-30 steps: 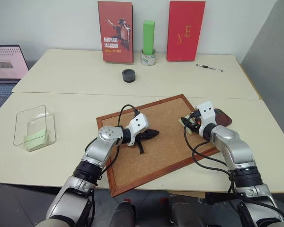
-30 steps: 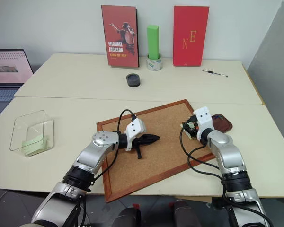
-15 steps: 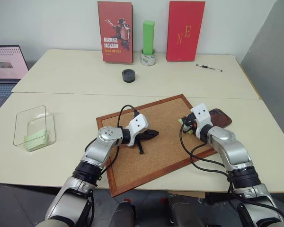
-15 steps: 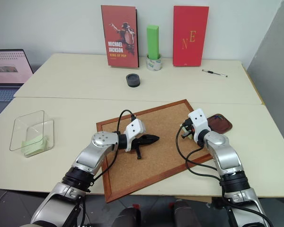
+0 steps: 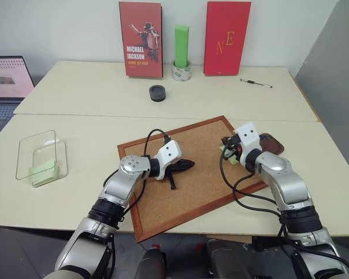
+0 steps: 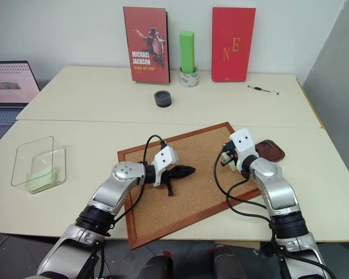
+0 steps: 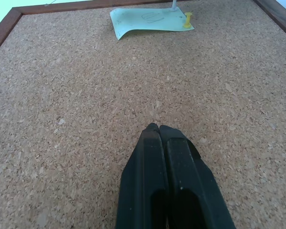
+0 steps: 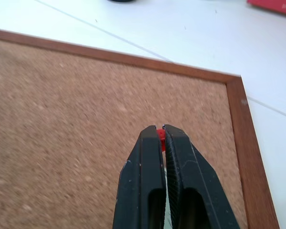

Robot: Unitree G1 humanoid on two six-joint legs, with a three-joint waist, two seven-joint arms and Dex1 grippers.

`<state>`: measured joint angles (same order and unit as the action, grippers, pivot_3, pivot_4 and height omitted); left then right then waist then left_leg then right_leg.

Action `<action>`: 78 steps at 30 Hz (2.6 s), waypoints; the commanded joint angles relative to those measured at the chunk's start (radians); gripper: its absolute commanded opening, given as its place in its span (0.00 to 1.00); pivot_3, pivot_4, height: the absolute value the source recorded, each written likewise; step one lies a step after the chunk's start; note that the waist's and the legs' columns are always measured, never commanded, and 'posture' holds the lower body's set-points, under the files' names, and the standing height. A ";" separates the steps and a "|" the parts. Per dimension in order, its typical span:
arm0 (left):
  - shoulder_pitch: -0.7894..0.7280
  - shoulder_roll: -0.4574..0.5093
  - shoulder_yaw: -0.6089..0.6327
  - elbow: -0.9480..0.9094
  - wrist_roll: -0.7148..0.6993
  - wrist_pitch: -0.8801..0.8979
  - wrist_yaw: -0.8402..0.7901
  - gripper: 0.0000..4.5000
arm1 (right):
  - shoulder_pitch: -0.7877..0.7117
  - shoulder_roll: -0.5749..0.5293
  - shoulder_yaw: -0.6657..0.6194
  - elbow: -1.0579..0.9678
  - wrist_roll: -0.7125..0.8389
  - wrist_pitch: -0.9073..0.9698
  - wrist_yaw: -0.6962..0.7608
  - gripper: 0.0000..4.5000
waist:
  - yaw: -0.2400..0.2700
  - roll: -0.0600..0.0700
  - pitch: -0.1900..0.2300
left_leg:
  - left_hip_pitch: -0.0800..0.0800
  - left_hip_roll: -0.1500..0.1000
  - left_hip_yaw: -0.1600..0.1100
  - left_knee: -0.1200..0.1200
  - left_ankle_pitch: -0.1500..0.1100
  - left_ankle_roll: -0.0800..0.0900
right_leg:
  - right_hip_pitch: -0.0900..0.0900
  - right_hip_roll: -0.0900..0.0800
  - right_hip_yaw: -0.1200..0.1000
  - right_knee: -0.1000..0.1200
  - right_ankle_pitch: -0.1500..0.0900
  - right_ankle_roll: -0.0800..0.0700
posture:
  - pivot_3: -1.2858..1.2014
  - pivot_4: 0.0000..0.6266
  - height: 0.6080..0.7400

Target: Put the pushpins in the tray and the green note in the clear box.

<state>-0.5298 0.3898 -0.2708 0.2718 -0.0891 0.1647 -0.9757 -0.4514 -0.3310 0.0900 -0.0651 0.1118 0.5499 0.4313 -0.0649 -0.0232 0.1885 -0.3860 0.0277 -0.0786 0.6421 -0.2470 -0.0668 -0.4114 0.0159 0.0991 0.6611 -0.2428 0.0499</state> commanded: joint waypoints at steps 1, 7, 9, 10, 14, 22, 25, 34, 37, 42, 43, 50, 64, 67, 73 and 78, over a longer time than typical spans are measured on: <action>0.017 0.006 -0.021 -0.020 0.012 0.004 -0.019 0.00 | 0.009 0.004 -0.038 -0.082 0.017 0.018 -0.020 0.01 | 0.000 0.000 0.000 | 0.000 0.000 0.000 0.000 0.000 0.000 | 0.000 0.000 0.000 0.000 0.000 0.000 | 0.52 0.24 1.00; 0.023 0.005 -0.021 -0.030 0.012 0.008 -0.016 0.00 | 0.032 -0.053 -0.133 -0.173 0.025 0.037 -0.047 0.01 | 0.002 0.000 0.000 | 0.000 0.000 0.000 0.000 0.000 0.000 | 0.000 0.000 0.000 0.000 0.000 0.000 | 0.52 0.24 1.00; 0.025 0.005 -0.021 -0.031 0.011 0.009 -0.015 0.00 | 0.073 -0.130 -0.190 -0.178 -0.003 0.037 -0.049 0.01 | 0.004 0.000 0.000 | 0.000 0.000 0.000 0.000 0.000 0.000 | 0.000 0.000 0.000 -0.001 0.000 0.000 | 0.52 0.24 1.00; 0.026 0.005 -0.021 -0.032 0.010 0.010 -0.015 0.00 | 0.093 -0.163 -0.212 -0.176 -0.012 0.038 -0.051 0.01 | 0.005 0.000 0.000 | -0.001 0.000 0.000 0.000 0.000 0.000 | 0.000 0.000 0.000 -0.001 0.000 0.000 | 0.52 0.24 1.00; 0.028 0.006 -0.022 -0.033 0.010 0.010 -0.016 0.00 | 0.150 -0.246 -0.245 -0.148 -0.044 0.062 -0.060 0.01 | 0.008 0.000 0.000 | -0.001 0.000 0.000 -0.001 0.000 0.000 | 0.000 0.000 0.000 -0.002 0.000 0.000 | 0.52 0.24 1.00; 0.023 0.003 -0.022 -0.026 0.011 0.006 -0.019 0.00 | 0.173 -0.285 -0.193 -0.067 -0.097 0.014 -0.047 0.01 | 0.005 0.001 0.000 | 0.000 0.000 0.001 0.000 0.000 0.000 | 0.001 0.000 0.001 -0.001 0.000 -0.001 | 0.52 0.24 1.00; 0.021 0.001 -0.022 -0.025 0.012 0.005 -0.019 0.00 | 0.159 -0.276 -0.165 -0.028 -0.111 -0.012 -0.048 0.01 | 0.005 0.001 0.000 | 0.000 0.000 0.001 0.000 0.000 0.000 | 0.001 0.000 0.001 -0.001 0.000 0.000 | 0.52 0.24 1.00; 0.018 0.002 -0.018 -0.024 0.013 0.006 -0.020 0.00 | 0.124 -0.251 -0.137 0.060 -0.133 -0.057 -0.059 0.23 | 0.006 0.001 0.000 | 0.000 -0.001 0.000 0.000 0.000 0.000 | 0.001 0.000 0.000 -0.002 0.000 0.000 | 0.52 0.24 1.00; 0.018 0.003 -0.016 -0.025 0.014 0.007 -0.021 0.00 | 0.125 -0.250 -0.143 0.055 -0.132 -0.057 -0.057 0.38 | 0.006 0.001 0.000 | 0.000 -0.001 0.000 0.000 0.000 0.000 | 0.001 0.000 0.001 -0.002 0.000 0.000 | 0.52 0.24 1.00; 0.020 0.006 -0.015 -0.027 0.014 0.008 -0.024 0.00 | 0.138 -0.253 -0.183 -0.018 -0.108 -0.034 -0.061 0.59 | 0.006 0.001 0.000 | 0.000 -0.001 0.000 0.000 0.000 0.000 | 0.001 0.000 0.001 -0.002 0.000 0.000 | 0.52 0.24 1.00; 0.020 0.005 -0.015 -0.026 0.014 0.007 -0.024 0.00 | 0.143 -0.255 -0.191 -0.030 -0.105 -0.026 -0.061 0.64 | 0.006 0.001 0.000 | 0.000 -0.001 0.000 0.000 0.000 0.000 | 0.001 0.000 0.001 -0.002 0.000 0.000 | 0.52 0.24 1.00; 0.018 0.005 -0.016 -0.020 0.014 0.004 -0.029 0.00 | 0.164 -0.257 -0.203 -0.032 -0.128 -0.037 -0.076 0.90 | 0.006 0.001 0.000 | 0.000 -0.001 0.000 0.000 0.000 0.000 | 0.001 0.000 0.001 -0.002 0.000 0.000 | 0.52 0.24 1.00; 0.008 0.012 -0.016 -0.007 0.019 -0.003 -0.039 0.00 | 0.335 -0.101 -0.177 -0.251 0.069 -0.017 0.014 0.90 | 0.006 0.001 0.000 | 0.000 0.000 0.000 0.000 0.000 0.000 | 0.001 0.000 0.000 -0.002 -0.001 -0.001 | 0.52 0.24 1.00; 0.003 0.014 -0.015 -0.003 0.018 -0.003 -0.041 0.00 | 0.325 -0.088 -0.168 -0.230 0.059 -0.032 0.001 0.90 | 0.006 0.001 0.000 | 0.001 0.000 0.000 0.000 0.000 0.000 | 0.001 0.000 0.000 -0.001 -0.001 -0.001 | 0.52 0.24 1.00; -0.002 0.017 -0.013 0.000 0.020 -0.004 -0.045 0.00 | 0.284 -0.073 -0.159 -0.161 0.036 -0.078 -0.030 0.90 | 0.006 0.001 0.000 | 0.000 0.000 0.000 0.000 0.000 0.000 | 0.001 0.000 0.000 -0.002 -0.001 -0.001 | 0.52 0.24 1.00; -0.004 0.018 -0.012 0.002 0.022 -0.007 -0.046 0.00 | 0.268 -0.069 -0.160 -0.116 0.022 -0.100 -0.045 0.78 | 0.006 0.001 0.000 | 0.000 0.000 0.000 -0.001 0.000 0.000 | 0.001 0.000 0.000 -0.002 0.000 -0.001 | 0.52 0.24 1.00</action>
<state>-0.5316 0.3977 -0.2735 0.2689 -0.0817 0.1623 -1.0152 -0.1713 -0.4033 -0.0566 -0.1777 0.1369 0.4812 0.3954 -0.0591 -0.0225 0.1881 -0.3856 0.0275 -0.0784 0.6413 -0.2471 -0.0666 -0.4107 0.0157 0.0993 0.6594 -0.2433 0.0493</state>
